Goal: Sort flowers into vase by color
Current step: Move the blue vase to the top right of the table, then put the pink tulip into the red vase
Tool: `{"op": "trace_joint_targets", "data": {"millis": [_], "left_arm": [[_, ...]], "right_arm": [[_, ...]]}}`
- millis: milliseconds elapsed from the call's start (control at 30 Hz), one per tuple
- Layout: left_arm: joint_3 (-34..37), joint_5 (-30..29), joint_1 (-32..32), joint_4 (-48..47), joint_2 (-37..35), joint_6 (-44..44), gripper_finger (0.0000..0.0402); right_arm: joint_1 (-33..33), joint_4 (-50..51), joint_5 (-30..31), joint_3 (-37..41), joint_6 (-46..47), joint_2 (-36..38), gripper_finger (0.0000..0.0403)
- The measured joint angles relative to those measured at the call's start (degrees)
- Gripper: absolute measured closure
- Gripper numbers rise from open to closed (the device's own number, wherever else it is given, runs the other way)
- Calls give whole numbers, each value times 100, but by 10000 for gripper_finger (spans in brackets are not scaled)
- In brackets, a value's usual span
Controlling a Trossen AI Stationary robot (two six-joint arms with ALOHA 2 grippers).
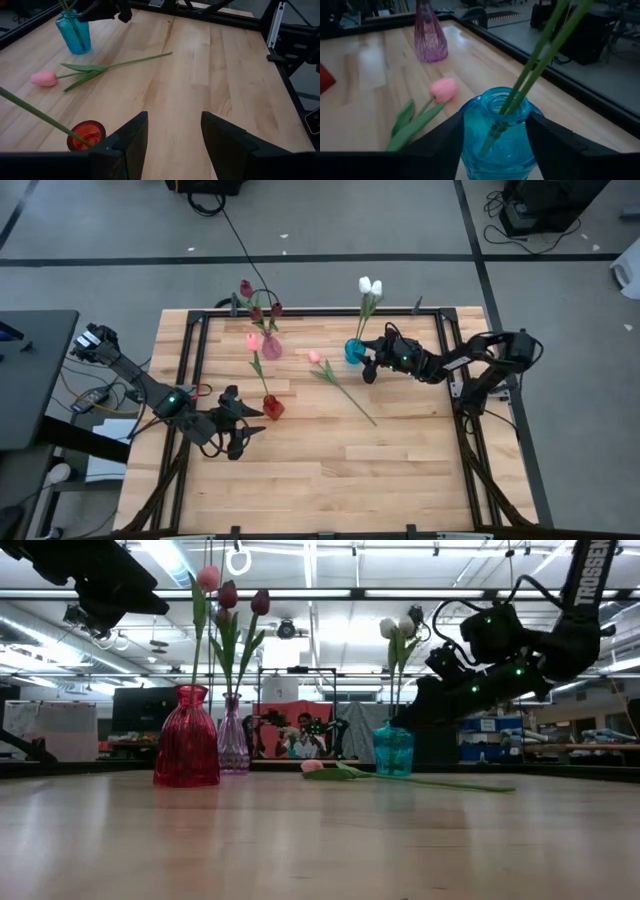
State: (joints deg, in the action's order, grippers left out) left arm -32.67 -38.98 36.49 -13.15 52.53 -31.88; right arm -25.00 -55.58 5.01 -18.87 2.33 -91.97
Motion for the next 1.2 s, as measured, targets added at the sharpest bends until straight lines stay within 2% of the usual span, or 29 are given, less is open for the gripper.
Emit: {"op": "trace_joint_targets", "data": {"millis": [300,467,633,767,933,1100,1200], "left_arm": [[0,2,0,3,0,-7,211],[0,2,0,17,0,-10,211],[0,2,0,50,0,-21,211],[0,-36,0,50,0,0,211],[0,-147,0,73,-1,3,211],[0,-155,0,189,-2,7,211],[0,-160,-2,167,-2,8,211]], "right_arm": [[176,1789,115,15,-70,1232,133],[434,2562,299,15,-2,1928,128],[986,3483,396,15,664,2424,133],[1826,3695,605,15,1334,2221,140],[2850,3346,1556,13,1813,1487,156],[3361,2710,1786,10,2135,726,175],[3515,2739,1909,-55,2275,333,191]]}}
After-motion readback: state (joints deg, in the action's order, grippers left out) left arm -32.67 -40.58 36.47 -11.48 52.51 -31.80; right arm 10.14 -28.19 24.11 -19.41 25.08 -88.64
